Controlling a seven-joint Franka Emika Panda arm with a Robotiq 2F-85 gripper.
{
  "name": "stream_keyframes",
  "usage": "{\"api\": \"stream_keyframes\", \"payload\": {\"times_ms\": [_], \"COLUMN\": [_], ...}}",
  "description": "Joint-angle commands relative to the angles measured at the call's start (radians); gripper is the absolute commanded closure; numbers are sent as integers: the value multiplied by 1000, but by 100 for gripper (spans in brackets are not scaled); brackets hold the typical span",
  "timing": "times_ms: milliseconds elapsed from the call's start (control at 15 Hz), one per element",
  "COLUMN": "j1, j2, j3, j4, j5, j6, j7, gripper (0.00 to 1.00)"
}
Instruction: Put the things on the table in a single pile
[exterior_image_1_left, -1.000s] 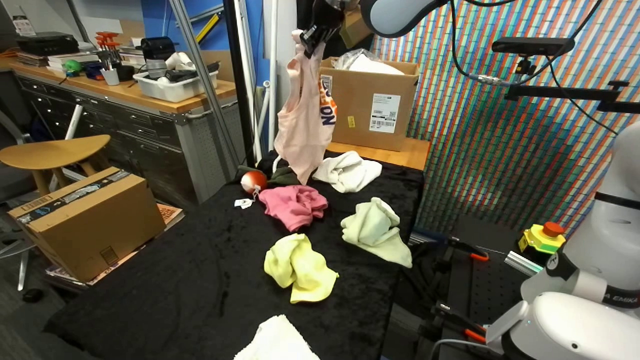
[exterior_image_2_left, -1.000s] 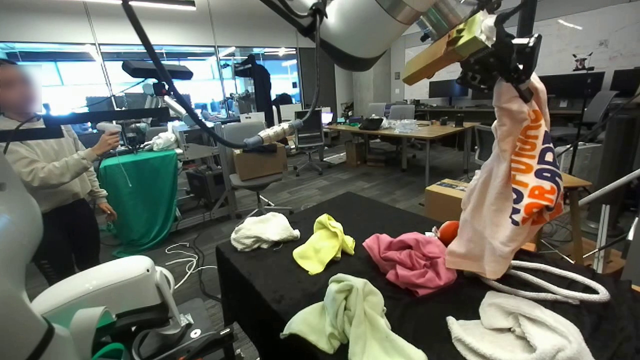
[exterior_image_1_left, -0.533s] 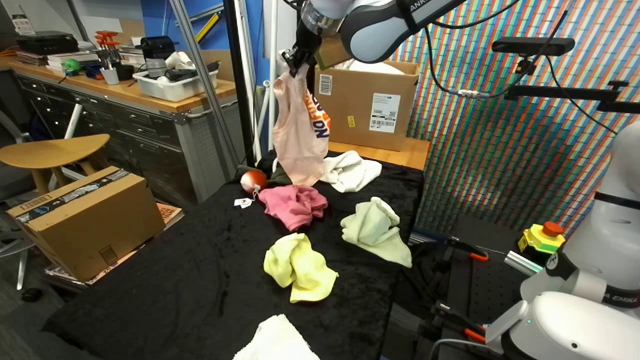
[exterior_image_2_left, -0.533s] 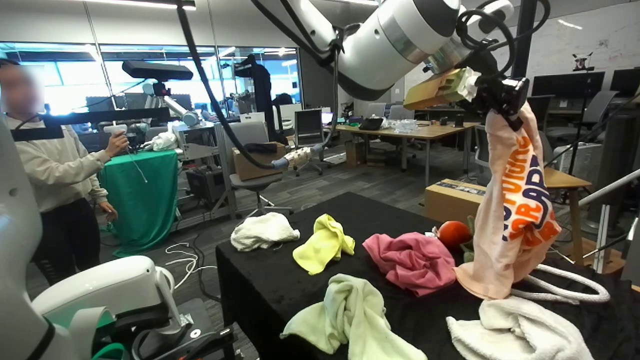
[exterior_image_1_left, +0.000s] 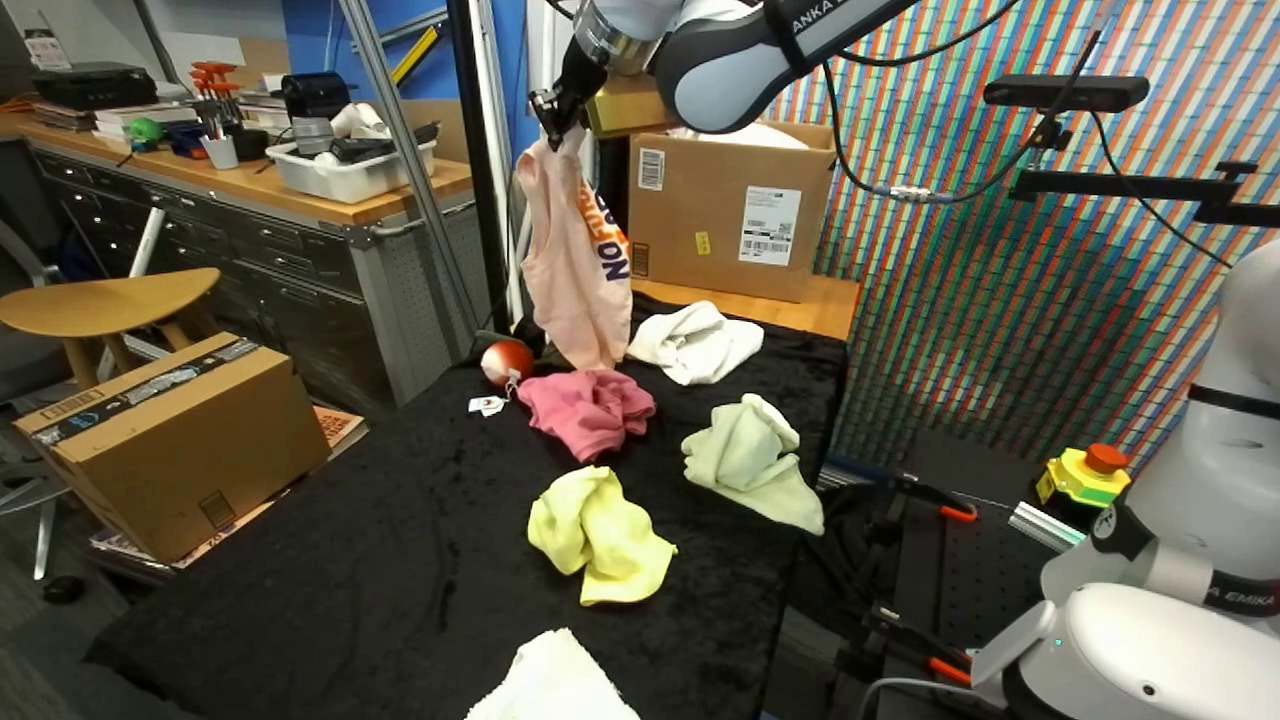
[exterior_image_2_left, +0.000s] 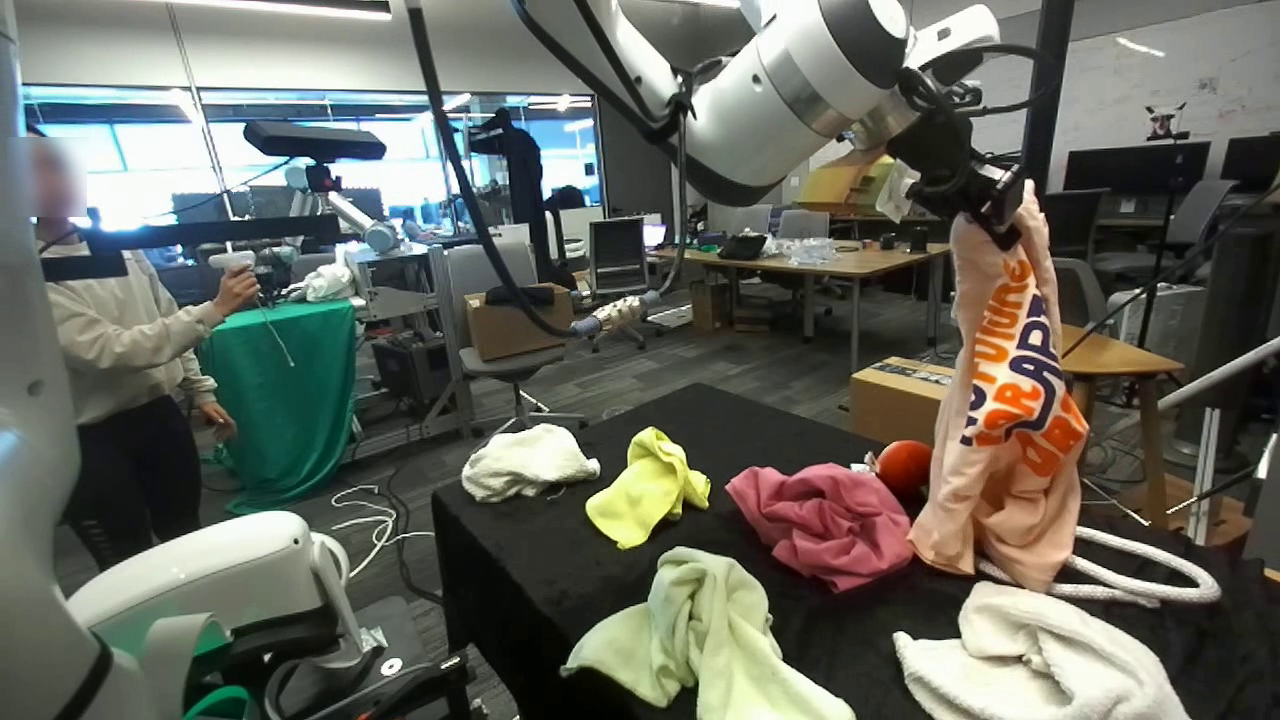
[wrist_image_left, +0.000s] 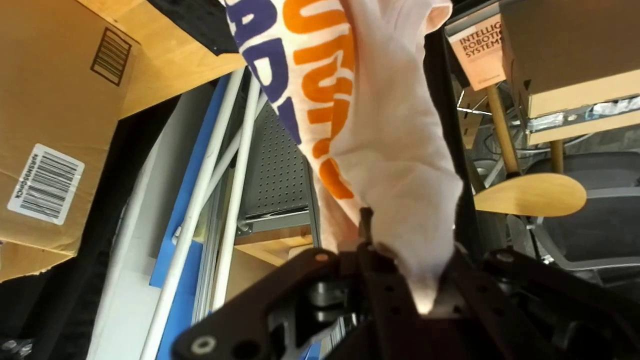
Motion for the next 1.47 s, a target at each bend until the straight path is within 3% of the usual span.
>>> {"api": "stream_keyframes", "payload": {"times_ms": [0, 800, 933, 1200, 1400], "j1": [8, 28, 25, 21, -2], "j2": [26, 38, 37, 38, 22], "j3": [-5, -8, -3, 1, 33], "j4": [38, 57, 51, 47, 11], "j5": [-5, -16, -14, -9, 43], "j6": [42, 121, 127, 126, 113], "j7": [60, 187, 167, 146, 60], "gripper": [95, 96, 61, 31, 9]}}
